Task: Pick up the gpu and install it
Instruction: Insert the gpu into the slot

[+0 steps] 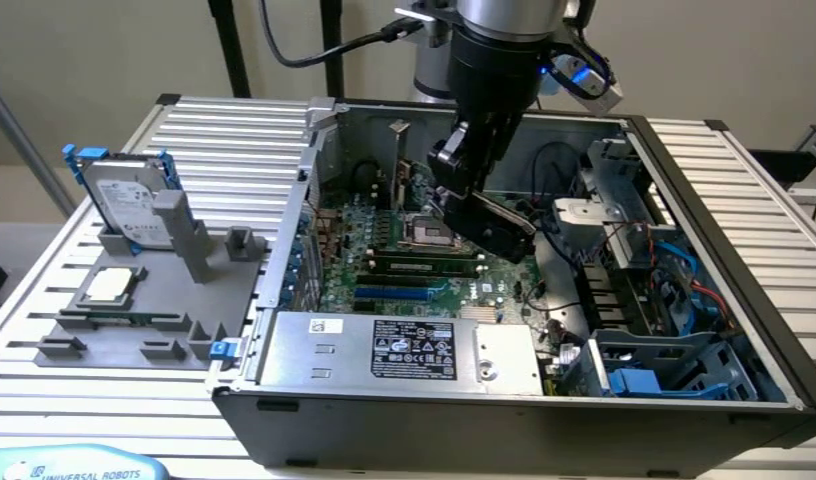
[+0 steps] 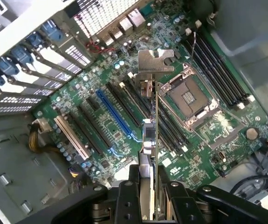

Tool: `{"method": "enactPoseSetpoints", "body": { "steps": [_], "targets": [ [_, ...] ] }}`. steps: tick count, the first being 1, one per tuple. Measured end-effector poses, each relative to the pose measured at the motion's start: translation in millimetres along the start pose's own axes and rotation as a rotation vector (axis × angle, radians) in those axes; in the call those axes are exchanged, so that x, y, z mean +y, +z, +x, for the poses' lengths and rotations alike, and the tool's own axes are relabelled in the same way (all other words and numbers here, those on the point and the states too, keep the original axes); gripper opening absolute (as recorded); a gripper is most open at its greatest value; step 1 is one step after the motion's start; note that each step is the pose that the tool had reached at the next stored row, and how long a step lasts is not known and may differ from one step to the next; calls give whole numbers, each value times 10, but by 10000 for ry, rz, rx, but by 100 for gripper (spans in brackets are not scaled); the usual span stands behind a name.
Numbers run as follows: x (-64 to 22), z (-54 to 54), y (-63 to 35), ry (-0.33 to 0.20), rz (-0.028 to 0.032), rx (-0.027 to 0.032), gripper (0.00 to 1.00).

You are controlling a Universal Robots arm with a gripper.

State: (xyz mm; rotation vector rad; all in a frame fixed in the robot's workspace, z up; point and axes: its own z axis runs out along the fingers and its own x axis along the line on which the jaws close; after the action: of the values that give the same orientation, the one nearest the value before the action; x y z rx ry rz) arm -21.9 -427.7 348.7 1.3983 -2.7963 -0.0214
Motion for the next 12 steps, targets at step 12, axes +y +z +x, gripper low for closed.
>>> {"method": "enactPoseSetpoints", "body": {
  "steps": [12],
  "targets": [
    [-1,0,83,-2174,16,41,27]
  ]
}}
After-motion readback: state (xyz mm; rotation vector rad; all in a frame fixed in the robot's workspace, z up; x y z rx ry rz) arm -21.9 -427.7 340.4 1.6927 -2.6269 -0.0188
